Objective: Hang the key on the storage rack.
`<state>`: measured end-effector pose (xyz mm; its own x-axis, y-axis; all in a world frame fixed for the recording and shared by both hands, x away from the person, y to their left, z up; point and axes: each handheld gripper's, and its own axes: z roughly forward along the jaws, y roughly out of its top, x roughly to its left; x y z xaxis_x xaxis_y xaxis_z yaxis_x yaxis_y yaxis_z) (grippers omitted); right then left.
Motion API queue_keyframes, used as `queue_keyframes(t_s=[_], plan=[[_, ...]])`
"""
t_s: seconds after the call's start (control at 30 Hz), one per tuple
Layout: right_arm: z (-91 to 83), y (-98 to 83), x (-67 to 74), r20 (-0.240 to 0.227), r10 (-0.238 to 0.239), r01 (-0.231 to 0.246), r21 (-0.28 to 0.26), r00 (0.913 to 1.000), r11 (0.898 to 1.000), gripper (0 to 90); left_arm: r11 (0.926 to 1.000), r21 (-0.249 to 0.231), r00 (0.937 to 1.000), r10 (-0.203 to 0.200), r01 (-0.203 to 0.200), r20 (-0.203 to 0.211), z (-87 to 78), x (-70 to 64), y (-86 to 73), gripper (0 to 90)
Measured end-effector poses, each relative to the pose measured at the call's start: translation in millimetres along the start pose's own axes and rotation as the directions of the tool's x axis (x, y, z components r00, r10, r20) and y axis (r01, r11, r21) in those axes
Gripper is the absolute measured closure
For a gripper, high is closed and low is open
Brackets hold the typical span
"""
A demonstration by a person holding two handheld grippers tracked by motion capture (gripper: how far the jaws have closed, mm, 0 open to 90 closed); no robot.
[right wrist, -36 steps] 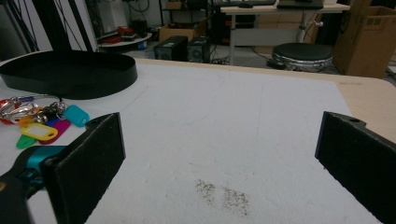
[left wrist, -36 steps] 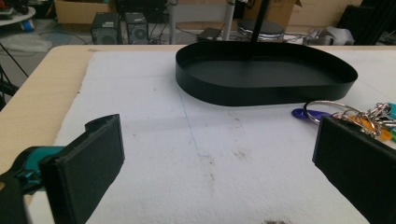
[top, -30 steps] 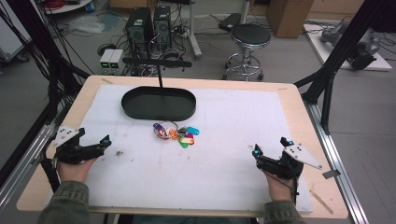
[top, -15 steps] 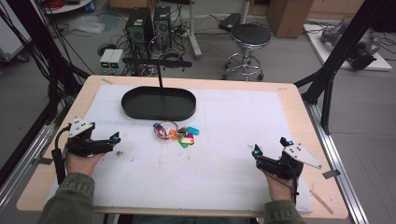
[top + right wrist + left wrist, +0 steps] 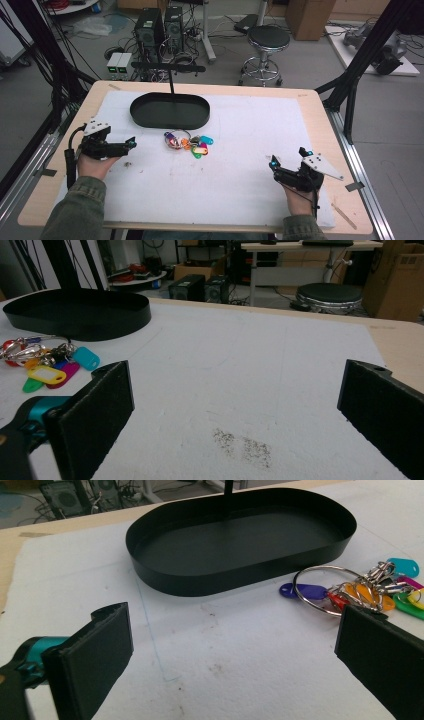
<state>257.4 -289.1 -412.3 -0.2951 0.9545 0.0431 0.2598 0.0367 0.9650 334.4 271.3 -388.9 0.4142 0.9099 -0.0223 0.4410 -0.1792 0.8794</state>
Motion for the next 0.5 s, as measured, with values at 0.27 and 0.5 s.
queue_keyframes(t_s=[0.27, 0.5], plan=[[-0.3, -0.7, -0.9, -0.004, 0.004, -0.004, 0.001, 1.0000, 1.000, 0.5, 0.9995, 0.023, 0.9995, 0.018, -0.019, 0.027, 11.5, -9.3, 4.8, 2.6], [0.9, -1.3, -0.2, -0.004, -0.007, 0.007, 0.002, 1.0000, 1.000, 0.5, 0.9984, 0.051, 0.9993, 0.025, -0.026, 0.029, 20.8, -12.1, 4.4, 2.6]])
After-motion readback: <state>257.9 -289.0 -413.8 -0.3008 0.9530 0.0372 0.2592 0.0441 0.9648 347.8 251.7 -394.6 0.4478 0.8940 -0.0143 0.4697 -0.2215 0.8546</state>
